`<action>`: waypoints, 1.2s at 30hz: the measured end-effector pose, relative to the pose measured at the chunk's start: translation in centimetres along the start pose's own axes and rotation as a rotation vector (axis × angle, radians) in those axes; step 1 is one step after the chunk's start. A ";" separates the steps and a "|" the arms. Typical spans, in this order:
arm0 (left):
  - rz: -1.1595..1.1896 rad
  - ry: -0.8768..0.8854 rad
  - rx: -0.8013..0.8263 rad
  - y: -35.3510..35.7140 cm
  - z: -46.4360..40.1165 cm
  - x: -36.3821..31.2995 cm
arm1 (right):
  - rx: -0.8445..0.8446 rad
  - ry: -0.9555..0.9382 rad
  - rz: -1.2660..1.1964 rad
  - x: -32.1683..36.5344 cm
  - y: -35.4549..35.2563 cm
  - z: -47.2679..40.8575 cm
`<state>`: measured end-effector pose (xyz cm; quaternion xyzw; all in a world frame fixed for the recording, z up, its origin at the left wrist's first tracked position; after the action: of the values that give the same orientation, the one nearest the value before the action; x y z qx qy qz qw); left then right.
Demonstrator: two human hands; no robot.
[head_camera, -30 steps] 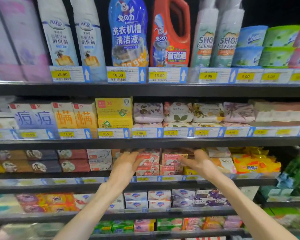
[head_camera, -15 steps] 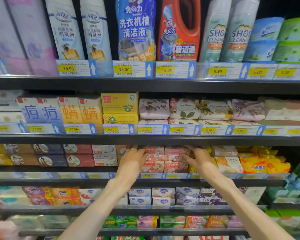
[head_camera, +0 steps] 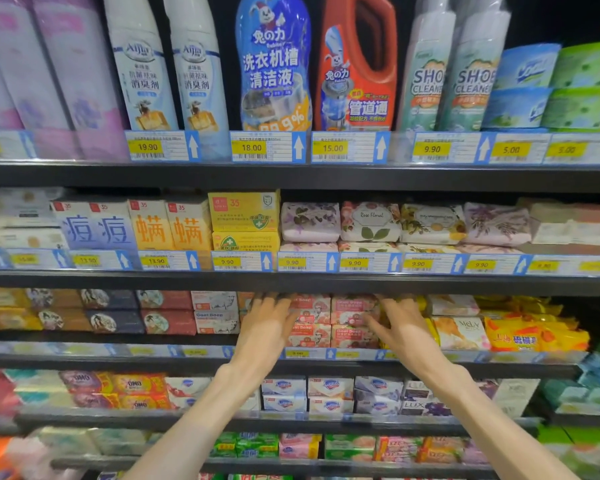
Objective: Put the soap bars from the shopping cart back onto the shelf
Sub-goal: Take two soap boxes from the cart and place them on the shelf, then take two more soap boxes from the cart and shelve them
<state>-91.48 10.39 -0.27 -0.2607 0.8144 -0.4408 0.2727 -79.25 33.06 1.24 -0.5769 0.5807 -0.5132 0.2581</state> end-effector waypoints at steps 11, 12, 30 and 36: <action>-0.105 -0.070 -0.067 -3.1 8.1 1.7 | -0.051 -0.432 0.070 5.2 2.0 2.2; -0.110 -0.098 -0.055 -3.5 9.3 2.2 | -0.015 -0.509 0.040 6.4 2.7 2.5; -0.373 -0.656 -0.074 -18.5 39.0 15.7 | 0.396 -1.137 -0.040 37.6 11.6 9.6; -0.508 -0.859 -0.037 -26.8 51.5 20.2 | 0.448 -1.305 -0.094 52.8 12.4 17.1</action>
<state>-66.27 -45.48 -5.36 -0.6138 0.5470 -0.3317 0.4627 -79.62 -23.77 -0.20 -0.7249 0.1611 -0.1792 0.6453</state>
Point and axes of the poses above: each hand's wrist, its own z-axis away from the middle knuckle, its own y-axis out of the palm, x = y × z, the point moved 3 cm from there along -z, towards the middle knuckle, and after that the axes turned 5 degrees about x, right-handed, at the moved point
